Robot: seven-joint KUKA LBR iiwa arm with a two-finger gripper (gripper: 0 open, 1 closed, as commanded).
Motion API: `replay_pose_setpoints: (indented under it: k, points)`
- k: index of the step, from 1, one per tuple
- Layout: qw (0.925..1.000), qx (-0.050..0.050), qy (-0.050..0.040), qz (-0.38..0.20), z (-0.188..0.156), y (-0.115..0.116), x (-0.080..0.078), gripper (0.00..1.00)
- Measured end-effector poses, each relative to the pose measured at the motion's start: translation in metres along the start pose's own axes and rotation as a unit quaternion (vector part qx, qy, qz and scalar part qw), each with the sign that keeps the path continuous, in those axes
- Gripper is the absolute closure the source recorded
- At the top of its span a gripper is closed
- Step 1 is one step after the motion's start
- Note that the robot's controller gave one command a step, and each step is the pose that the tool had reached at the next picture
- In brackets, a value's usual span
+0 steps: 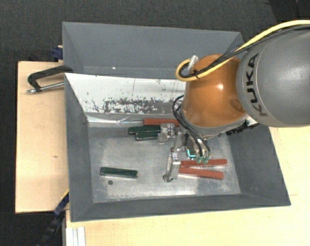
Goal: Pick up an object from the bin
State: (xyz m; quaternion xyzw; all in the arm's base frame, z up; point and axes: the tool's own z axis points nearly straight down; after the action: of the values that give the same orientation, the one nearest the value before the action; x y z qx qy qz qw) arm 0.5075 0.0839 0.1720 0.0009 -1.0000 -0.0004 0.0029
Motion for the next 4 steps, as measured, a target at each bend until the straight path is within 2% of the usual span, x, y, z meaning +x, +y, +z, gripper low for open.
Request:
replay_pose_setpoints:
  k: [1, 2, 3, 4]
  points:
    - [1.0, 0.0, -0.004, 0.001, -0.004, 0.0, -0.002, 1.0]
    - [1.0, 0.0, -0.004, 0.001, -0.004, 0.0, -0.002, 0.0]
    - [1.0, 0.0, -0.004, 0.001, -0.004, 0.0, -0.002, 0.0]
    - [0.9992, -0.001, -0.0061, -0.04, 0.015, -0.035, -0.024, 0.0]
